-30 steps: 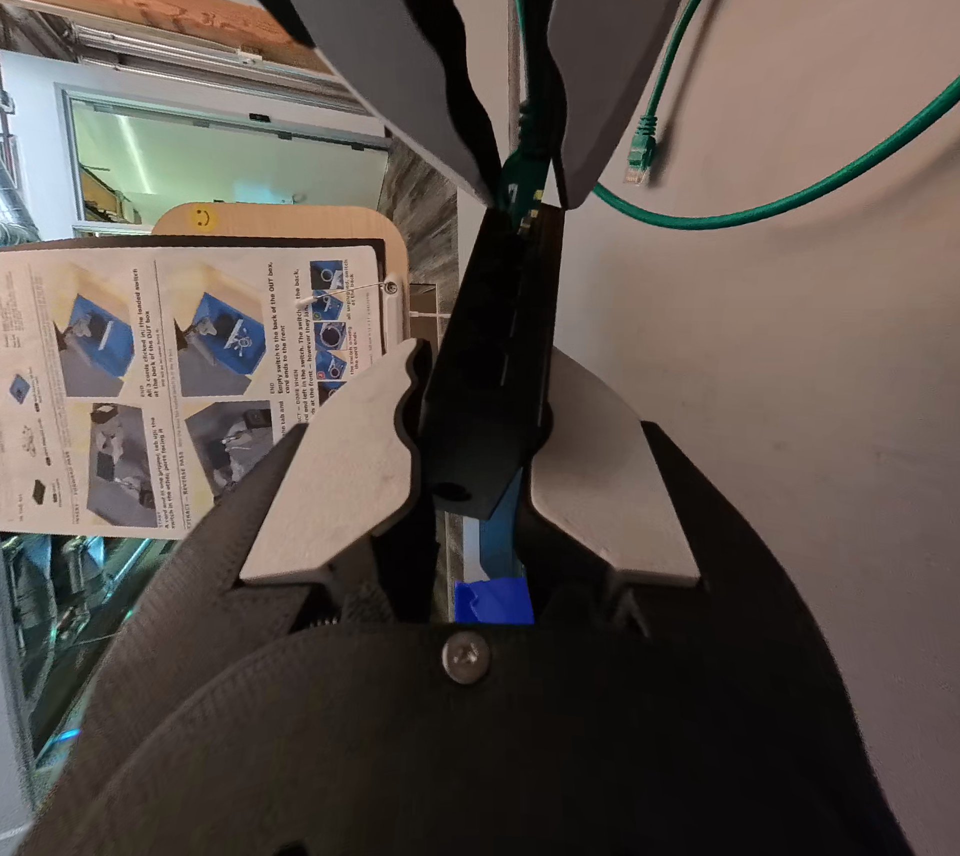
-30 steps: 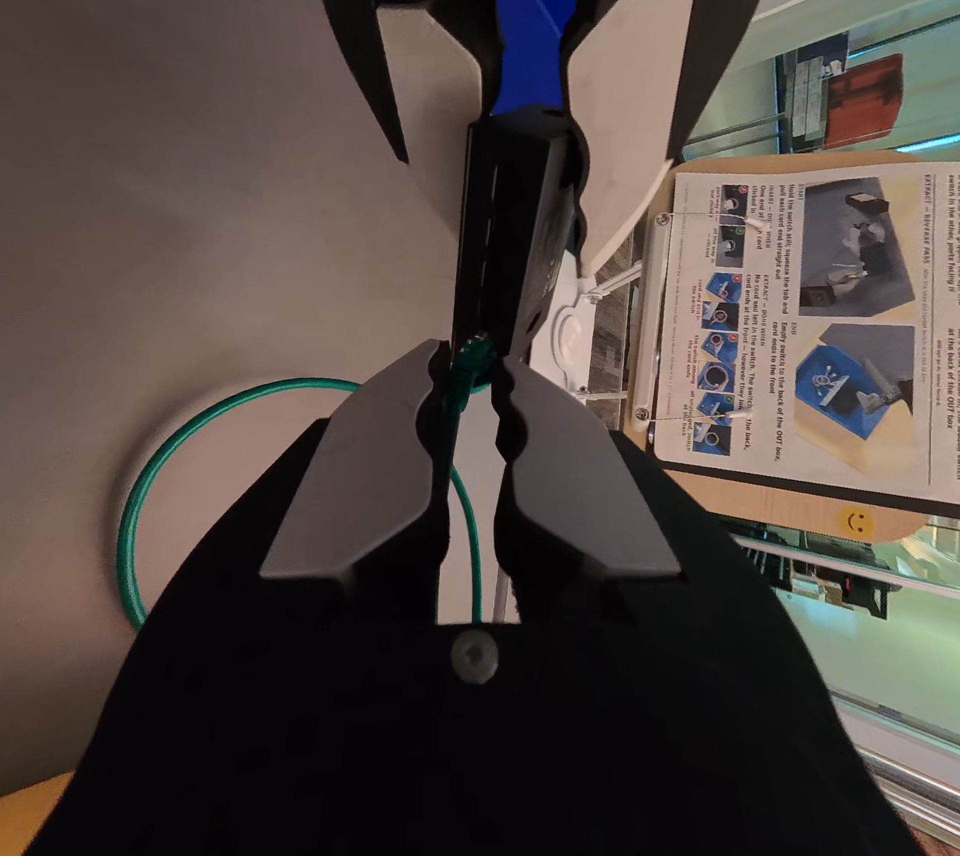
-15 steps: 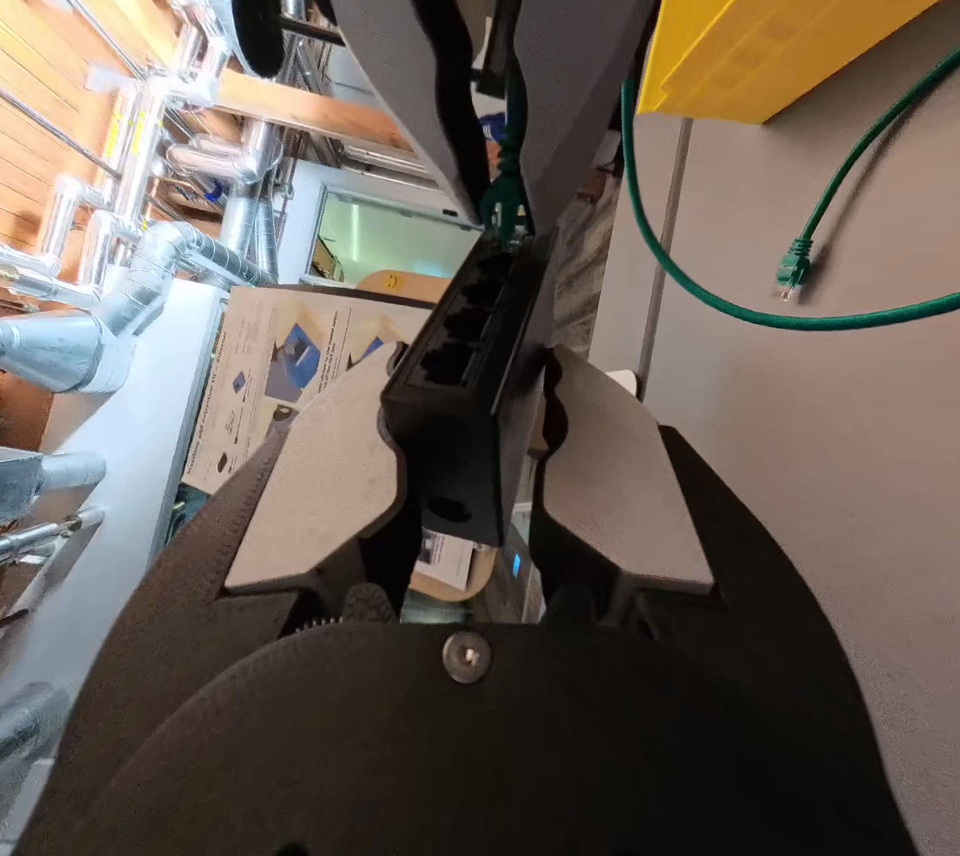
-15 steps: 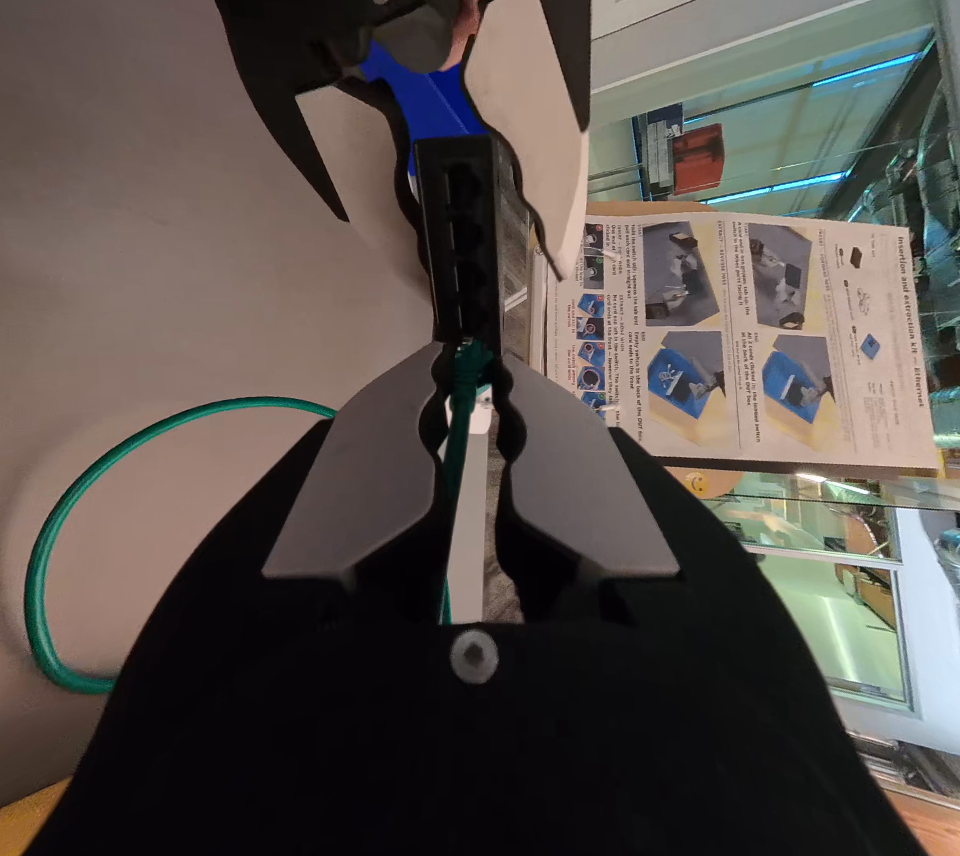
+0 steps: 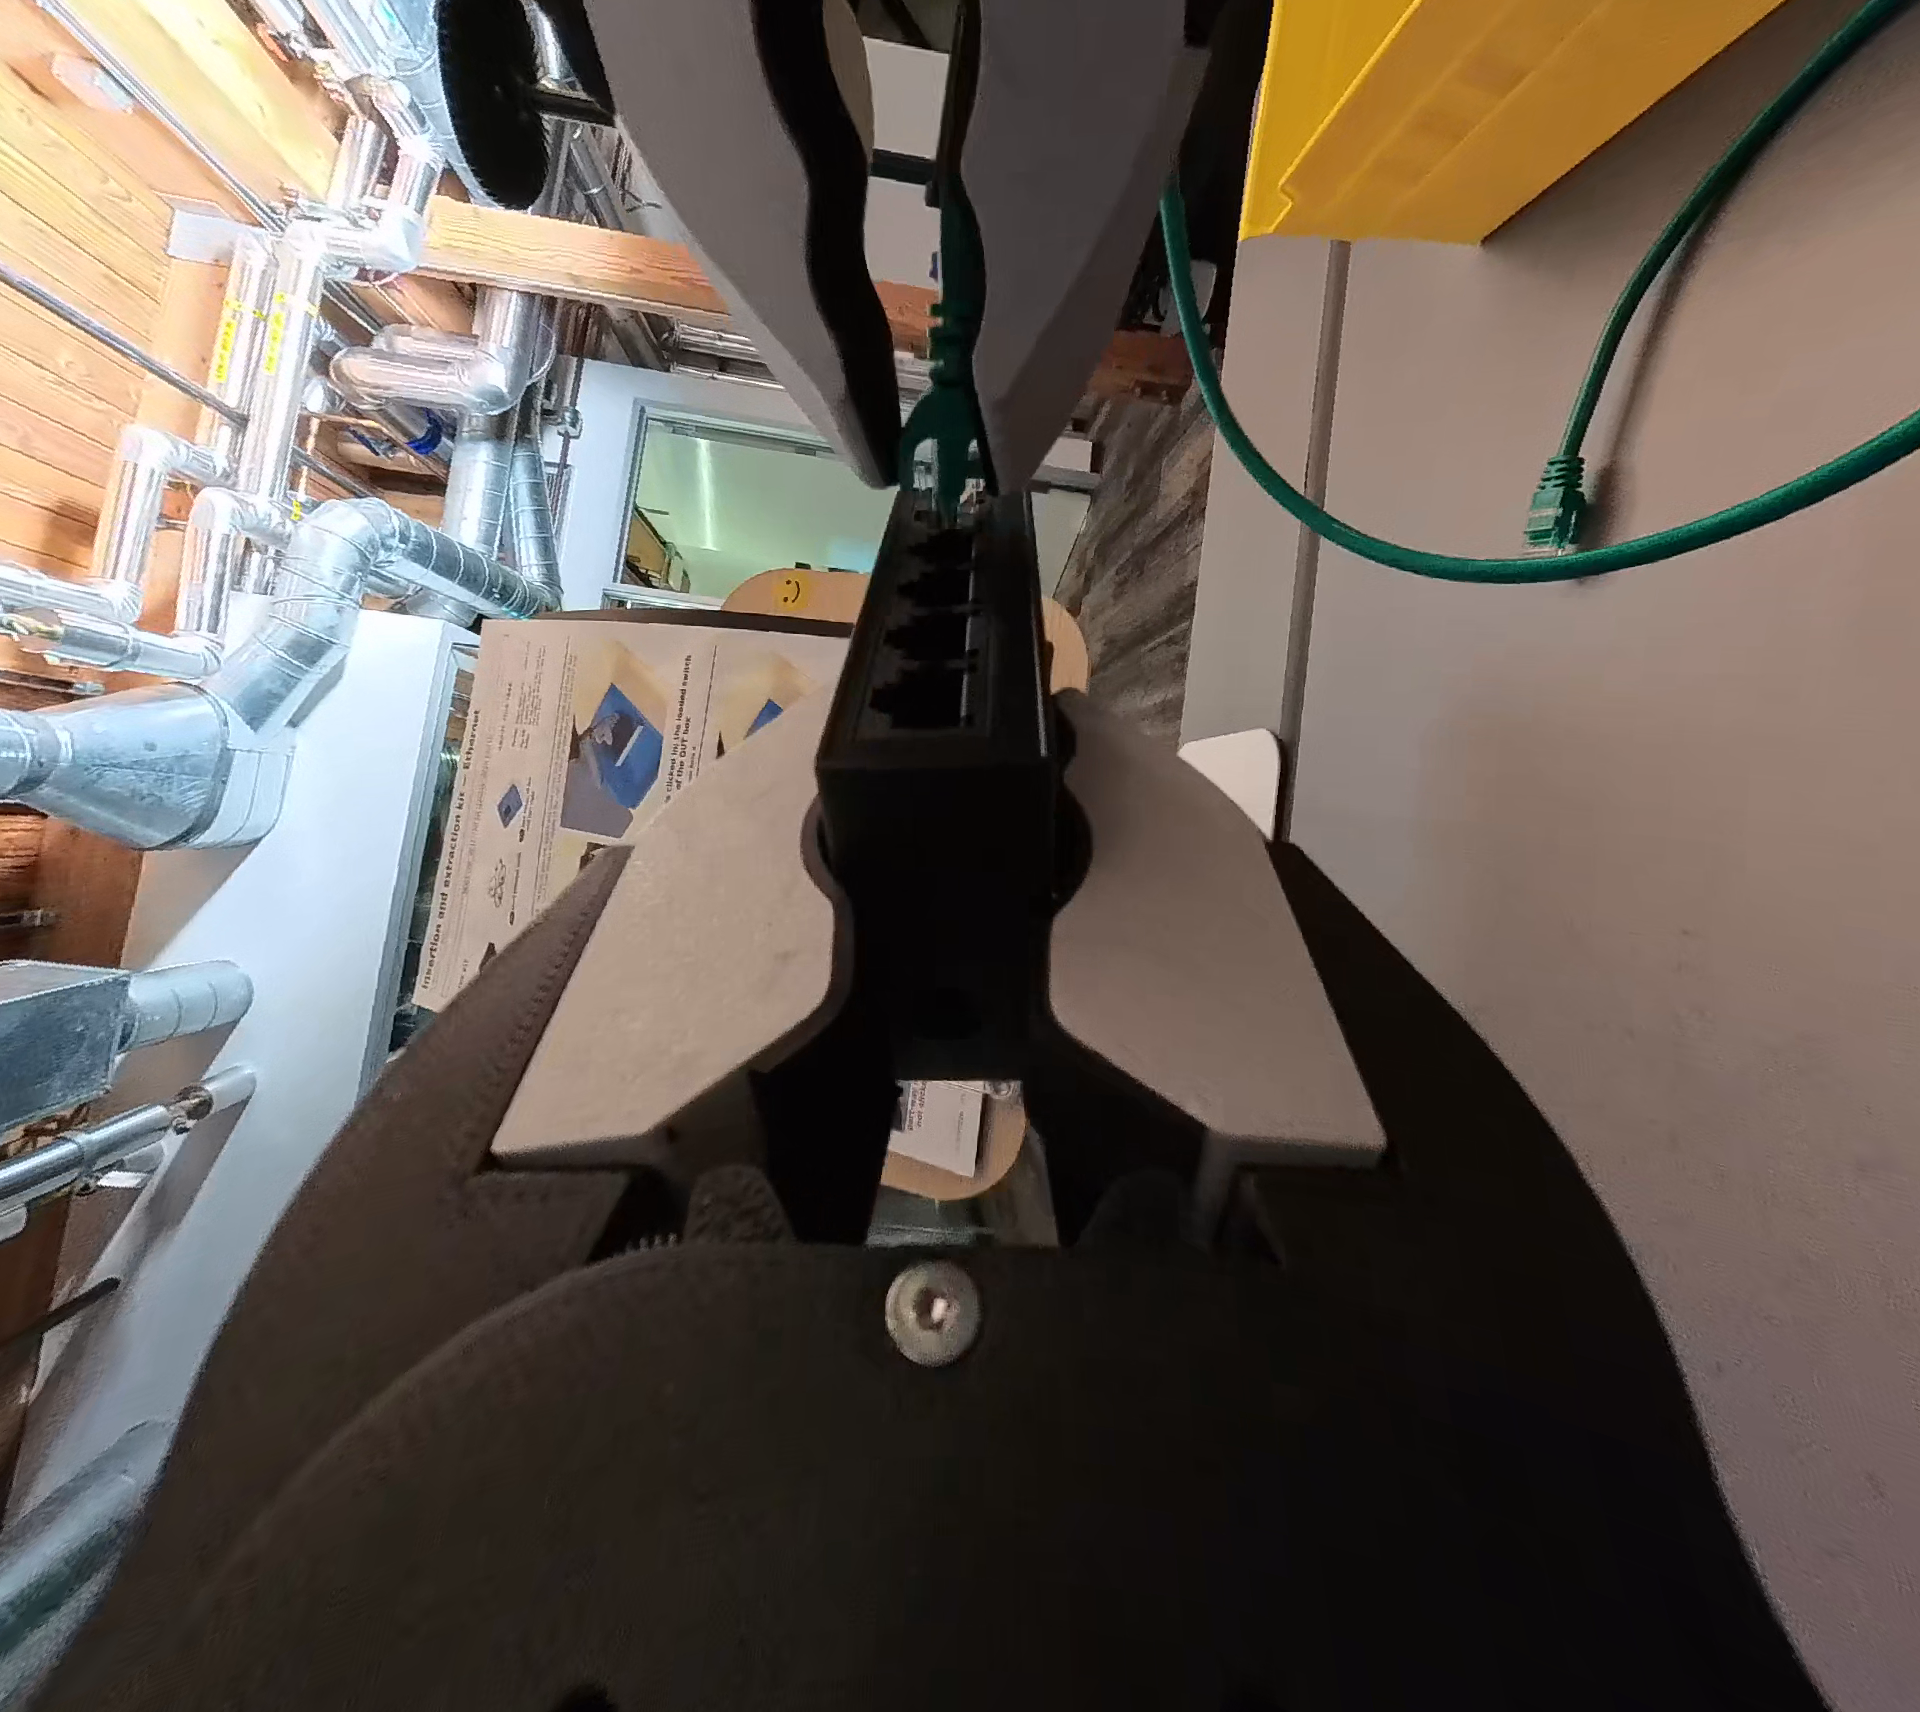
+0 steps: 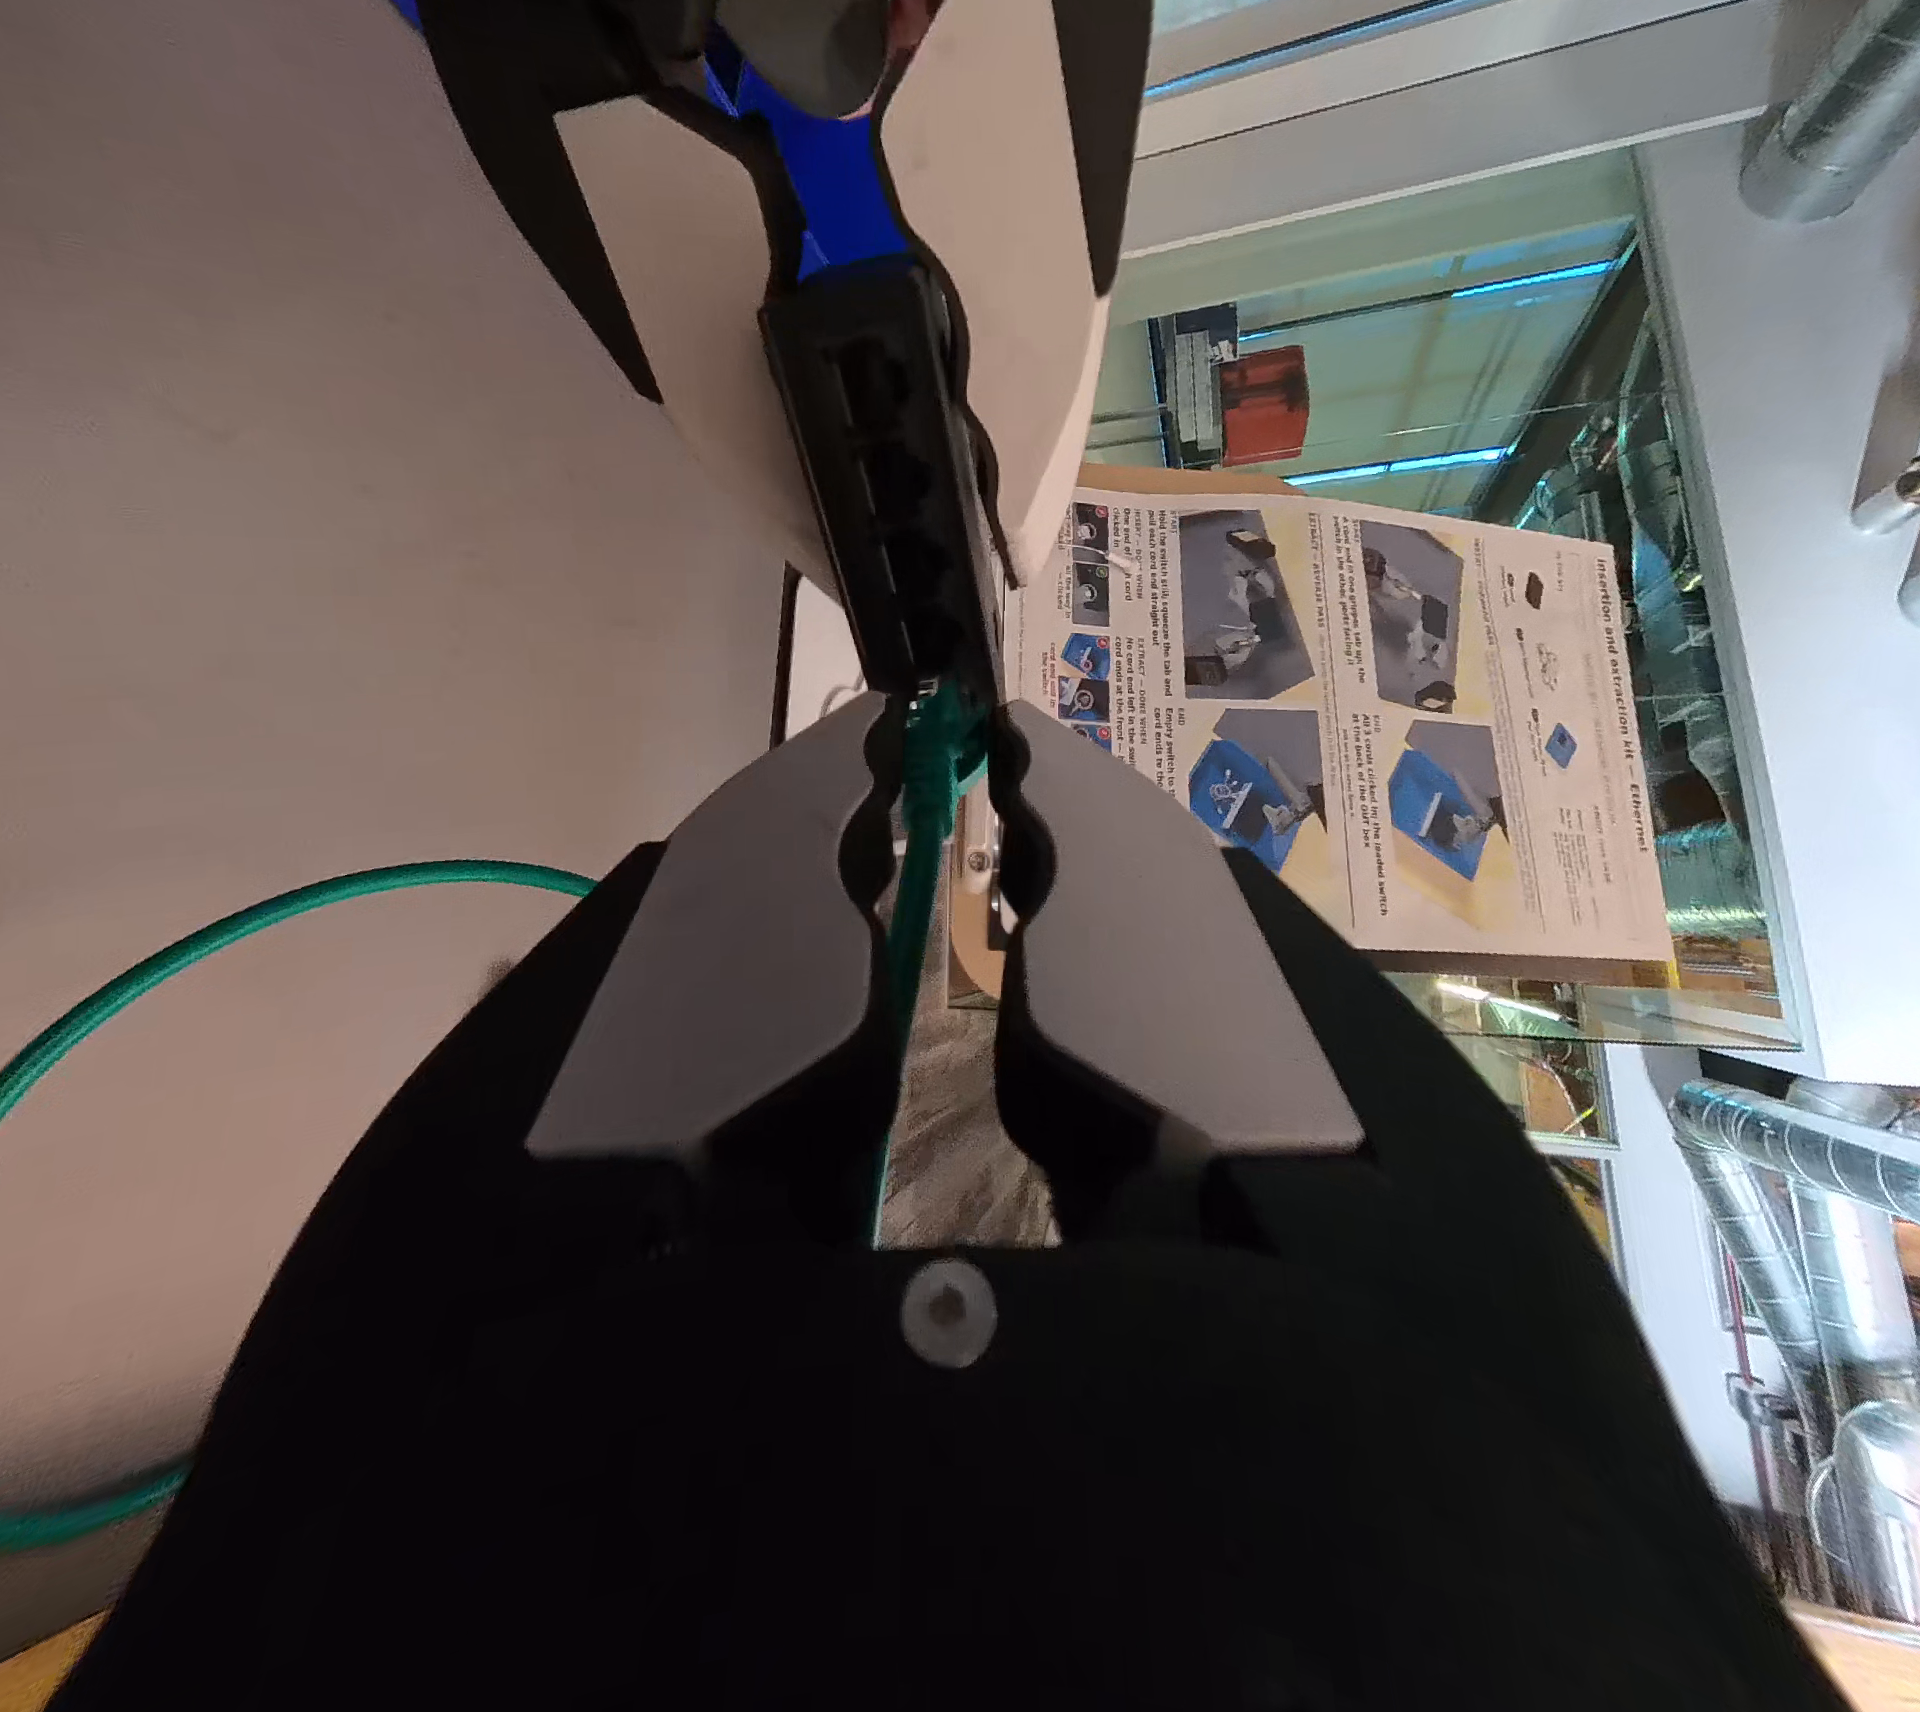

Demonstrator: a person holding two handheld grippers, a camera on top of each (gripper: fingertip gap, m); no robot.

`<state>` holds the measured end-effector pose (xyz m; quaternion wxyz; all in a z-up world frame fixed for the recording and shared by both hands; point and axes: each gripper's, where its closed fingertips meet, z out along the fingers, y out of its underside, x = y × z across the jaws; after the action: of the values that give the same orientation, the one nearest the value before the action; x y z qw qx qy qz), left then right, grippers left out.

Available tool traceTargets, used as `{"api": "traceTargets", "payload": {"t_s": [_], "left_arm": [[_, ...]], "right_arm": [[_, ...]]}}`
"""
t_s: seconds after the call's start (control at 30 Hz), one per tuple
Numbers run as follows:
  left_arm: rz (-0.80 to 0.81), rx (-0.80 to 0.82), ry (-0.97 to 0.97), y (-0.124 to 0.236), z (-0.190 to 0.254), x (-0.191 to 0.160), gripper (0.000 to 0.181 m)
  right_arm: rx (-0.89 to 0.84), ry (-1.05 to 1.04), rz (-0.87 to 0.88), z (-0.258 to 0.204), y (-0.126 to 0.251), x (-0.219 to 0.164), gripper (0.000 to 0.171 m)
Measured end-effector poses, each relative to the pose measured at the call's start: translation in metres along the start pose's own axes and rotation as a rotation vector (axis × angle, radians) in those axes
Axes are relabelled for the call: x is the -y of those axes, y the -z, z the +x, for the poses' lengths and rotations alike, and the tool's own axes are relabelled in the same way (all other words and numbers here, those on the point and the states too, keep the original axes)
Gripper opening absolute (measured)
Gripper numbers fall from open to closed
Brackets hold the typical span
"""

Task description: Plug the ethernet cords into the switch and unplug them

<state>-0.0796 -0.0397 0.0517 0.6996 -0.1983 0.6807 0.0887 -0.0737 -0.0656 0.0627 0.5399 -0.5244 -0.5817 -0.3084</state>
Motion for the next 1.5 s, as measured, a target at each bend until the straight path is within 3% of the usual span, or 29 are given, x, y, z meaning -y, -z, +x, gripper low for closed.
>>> {"api": "traceTargets", "payload": {"t_s": [0.23,0.53,0.57,0.6,0.63,0.7,0.8,1.0,1.17,1.27,1.5], "left_arm": [[-0.048,-0.030,-0.072,-0.008,0.012,-0.005,0.031],[-0.043,-0.142,-0.004,-0.015,0.033,-0.006,0.032],[-0.091,-0.062,-0.012,-0.017,0.022,-0.015,0.032],[-0.187,0.098,-0.023,-0.017,-0.004,-0.035,0.031],[-0.240,0.129,-0.005,-0.012,-0.022,-0.054,0.030],[-0.195,-0.012,0.218,0.001,-0.032,-0.067,0.030],[-0.279,0.093,0.186,0.021,-0.065,-0.090,0.030],[-0.368,0.106,0.218,0.040,-0.083,-0.123,0.030],[-0.353,0.062,0.233,0.039,-0.080,-0.117,0.029],[-0.335,0.036,0.223,0.036,-0.074,-0.109,0.029],[-0.317,-0.005,0.205,0.031,-0.066,-0.097,0.030]], "right_arm": [[0.131,-0.072,-0.094,-0.019,-0.005,-0.011,0.014],[0.272,-0.141,-0.148,-0.037,-0.001,-0.021,0.015],[0.294,-0.127,-0.151,-0.040,0.000,-0.021,0.015],[0.493,-0.178,-0.118,-0.069,0.004,-0.011,0.015],[0.522,-0.195,-0.175,-0.073,-0.002,-0.015,0.015],[0.399,-0.148,-0.142,-0.057,-0.013,-0.015,0.015],[0.299,-0.274,-0.028,-0.036,-0.017,-0.011,0.015],[0.445,-0.485,-0.103,-0.072,-0.021,-0.010,0.015],[0.457,-0.701,-0.151,-0.129,-0.021,-0.018,0.016],[0.522,-0.920,-0.201,-0.164,-0.014,-0.026,0.030],[0.601,-1.183,-0.336,-0.192,-0.007,-0.031,0.054]]}}
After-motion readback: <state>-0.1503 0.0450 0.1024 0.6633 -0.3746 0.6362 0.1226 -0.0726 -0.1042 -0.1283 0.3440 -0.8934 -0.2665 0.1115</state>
